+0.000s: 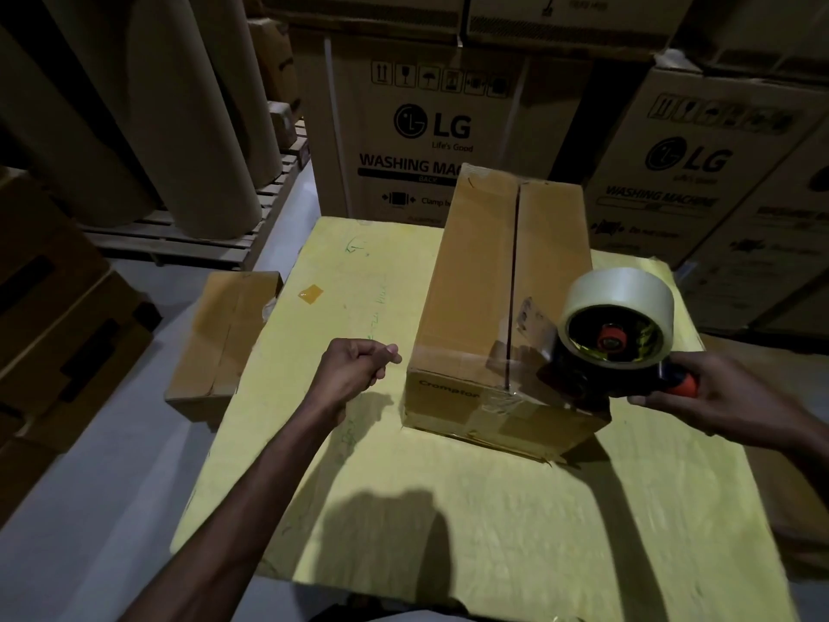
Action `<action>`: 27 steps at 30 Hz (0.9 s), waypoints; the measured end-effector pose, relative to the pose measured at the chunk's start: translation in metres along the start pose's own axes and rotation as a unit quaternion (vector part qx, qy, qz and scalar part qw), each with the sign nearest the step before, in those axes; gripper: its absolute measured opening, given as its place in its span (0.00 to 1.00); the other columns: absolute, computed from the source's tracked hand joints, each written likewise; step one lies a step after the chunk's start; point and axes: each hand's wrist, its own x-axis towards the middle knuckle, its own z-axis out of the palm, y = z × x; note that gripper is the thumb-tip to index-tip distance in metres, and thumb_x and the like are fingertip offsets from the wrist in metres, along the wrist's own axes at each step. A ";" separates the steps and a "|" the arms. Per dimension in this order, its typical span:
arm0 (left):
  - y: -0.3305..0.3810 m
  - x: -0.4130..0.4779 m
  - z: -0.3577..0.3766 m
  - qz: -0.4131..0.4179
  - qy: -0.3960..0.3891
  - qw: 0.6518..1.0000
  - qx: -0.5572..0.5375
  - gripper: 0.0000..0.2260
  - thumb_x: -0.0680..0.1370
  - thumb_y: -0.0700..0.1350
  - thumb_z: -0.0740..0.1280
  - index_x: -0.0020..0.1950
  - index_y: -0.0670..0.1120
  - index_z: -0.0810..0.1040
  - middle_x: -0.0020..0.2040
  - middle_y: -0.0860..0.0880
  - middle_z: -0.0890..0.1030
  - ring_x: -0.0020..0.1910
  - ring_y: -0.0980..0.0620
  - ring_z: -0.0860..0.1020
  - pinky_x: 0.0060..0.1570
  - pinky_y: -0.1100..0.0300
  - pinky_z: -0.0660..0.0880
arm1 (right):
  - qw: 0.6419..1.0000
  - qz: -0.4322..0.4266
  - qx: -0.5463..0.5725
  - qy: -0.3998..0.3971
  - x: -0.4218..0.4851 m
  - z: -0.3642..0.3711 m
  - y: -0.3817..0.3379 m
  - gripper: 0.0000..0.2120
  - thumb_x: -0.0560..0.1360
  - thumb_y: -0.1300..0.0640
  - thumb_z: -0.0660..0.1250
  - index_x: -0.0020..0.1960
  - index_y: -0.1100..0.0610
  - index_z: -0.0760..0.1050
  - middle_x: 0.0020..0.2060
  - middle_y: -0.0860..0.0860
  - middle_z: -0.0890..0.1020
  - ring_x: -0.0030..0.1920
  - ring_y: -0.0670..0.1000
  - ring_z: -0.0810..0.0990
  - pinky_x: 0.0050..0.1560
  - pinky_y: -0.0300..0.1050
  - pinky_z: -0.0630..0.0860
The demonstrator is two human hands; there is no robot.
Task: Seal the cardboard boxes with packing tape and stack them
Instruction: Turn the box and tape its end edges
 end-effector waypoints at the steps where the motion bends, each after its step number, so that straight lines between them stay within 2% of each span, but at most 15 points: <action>1: -0.002 0.000 0.000 -0.001 -0.001 1.000 0.000 0.10 0.81 0.46 0.72 0.44 0.42 0.88 0.29 0.50 0.75 0.27 0.55 0.67 0.30 0.64 0.66 | 1.000 0.001 0.006 0.000 -0.001 0.000 -0.002 0.11 0.69 0.50 0.77 0.49 0.50 0.82 0.33 0.51 0.83 0.25 0.48 0.75 0.23 0.42 0.70; 4: -0.009 -0.001 0.002 -0.008 -0.004 1.000 0.004 0.10 0.81 0.46 0.72 0.44 0.42 0.88 0.28 0.51 0.75 0.27 0.56 0.68 0.31 0.63 0.66 | 1.000 0.005 0.011 -0.011 -0.003 -0.001 -0.006 0.19 0.64 0.42 0.75 0.50 0.51 0.82 0.34 0.51 0.84 0.25 0.48 0.75 0.24 0.42 0.71; 7: -0.015 -0.001 0.006 -0.014 -0.002 1.000 0.008 0.10 0.80 0.48 0.73 0.43 0.44 0.88 0.28 0.51 0.75 0.28 0.54 0.67 0.32 0.61 0.64 | 0.999 0.007 0.028 -0.024 -0.006 -0.001 -0.011 0.26 0.65 0.31 0.74 0.52 0.50 0.83 0.37 0.52 0.85 0.27 0.48 0.77 0.25 0.41 0.72; 9: -0.017 -0.001 0.009 -0.018 0.000 1.000 0.011 0.10 0.80 0.49 0.73 0.43 0.46 0.89 0.28 0.51 0.75 0.29 0.53 0.67 0.32 0.61 0.63 | 0.999 -0.009 0.027 -0.035 -0.008 -0.002 -0.011 0.34 0.60 0.21 0.71 0.51 0.48 0.83 0.39 0.48 0.85 0.31 0.47 0.81 0.27 0.36 0.72; 11: -0.023 -0.002 0.012 -0.023 0.004 1.000 0.006 0.10 0.80 0.52 0.73 0.44 0.49 0.89 0.29 0.50 0.75 0.30 0.51 0.68 0.33 0.60 0.63 | 0.999 -0.022 0.007 -0.044 -0.008 -0.003 -0.009 0.37 0.58 0.17 0.67 0.49 0.47 0.83 0.39 0.43 0.85 0.37 0.46 0.83 0.32 0.37 0.75; 14: -0.027 -0.009 0.019 -0.020 0.040 0.999 0.007 0.10 0.79 0.53 0.73 0.43 0.50 0.89 0.29 0.50 0.76 0.28 0.53 0.70 0.35 0.60 0.66 | 0.998 -0.032 -0.014 -0.052 -0.008 -0.005 -0.002 0.34 0.60 0.18 0.67 0.50 0.44 0.83 0.41 0.41 0.86 0.40 0.45 0.84 0.38 0.46 0.79; 16: -0.030 -0.013 0.026 -0.018 0.073 0.997 0.018 0.10 0.78 0.53 0.74 0.41 0.50 0.88 0.28 0.52 0.77 0.26 0.55 0.72 0.37 0.60 0.68 | 0.997 -0.030 -0.027 -0.060 -0.010 -0.006 0.000 0.28 0.63 0.21 0.69 0.50 0.42 0.83 0.43 0.41 0.86 0.42 0.45 0.84 0.41 0.52 0.81; 18: -0.034 -0.017 0.033 -0.016 0.106 0.993 0.040 0.11 0.78 0.56 0.73 0.41 0.51 0.88 0.30 0.53 0.80 0.30 0.55 0.76 0.40 0.59 0.70 | 0.996 -0.033 -0.042 -0.070 -0.012 -0.007 -0.001 0.23 0.66 0.25 0.70 0.52 0.38 0.82 0.44 0.40 0.86 0.44 0.44 0.85 0.43 0.52 0.82; 19: -0.036 -0.018 0.036 -0.017 0.126 0.990 0.061 0.12 0.78 0.59 0.72 0.42 0.53 0.88 0.34 0.53 0.83 0.35 0.54 0.80 0.42 0.58 0.73 | 0.996 -0.033 -0.040 -0.072 -0.012 -0.008 -0.003 0.24 0.66 0.24 0.69 0.52 0.39 0.82 0.44 0.39 0.86 0.43 0.44 0.84 0.42 0.49 0.81; 21: -0.037 -0.018 0.043 -0.025 0.159 0.982 0.101 0.15 0.77 0.64 0.69 0.47 0.55 0.88 0.45 0.55 0.87 0.49 0.52 0.83 0.50 0.56 0.77 | 0.997 -0.035 -0.040 -0.063 -0.013 -0.008 -0.006 0.30 0.63 0.21 0.68 0.52 0.42 0.82 0.44 0.39 0.86 0.43 0.44 0.84 0.40 0.46 0.80; 23: -0.036 -0.017 0.046 -0.048 0.174 0.975 0.133 0.20 0.76 0.69 0.67 0.57 0.56 0.85 0.51 0.55 0.85 0.56 0.49 0.82 0.56 0.52 0.78 | 0.997 -0.041 -0.047 -0.054 -0.013 -0.009 -0.007 0.27 0.65 0.25 0.70 0.52 0.44 0.82 0.43 0.39 0.86 0.43 0.43 0.84 0.40 0.46 0.80; 25: -0.036 -0.017 0.044 -0.091 0.176 0.969 0.150 0.28 0.74 0.70 0.69 0.67 0.55 0.79 0.52 0.52 0.84 0.58 0.46 0.81 0.56 0.51 0.77 | 0.997 -0.041 -0.054 -0.046 -0.012 -0.010 -0.009 0.22 0.67 0.29 0.72 0.52 0.43 0.82 0.43 0.37 0.86 0.43 0.42 0.84 0.41 0.44 0.79; 27: -0.039 -0.023 0.042 -0.055 0.205 0.961 0.174 0.28 0.75 0.66 0.72 0.70 0.53 0.76 0.47 0.54 0.84 0.51 0.47 0.82 0.51 0.52 0.78 | 0.996 -0.046 -0.061 -0.048 -0.012 -0.011 -0.009 0.24 0.66 0.29 0.71 0.53 0.43 0.82 0.44 0.37 0.86 0.43 0.41 0.84 0.41 0.42 0.79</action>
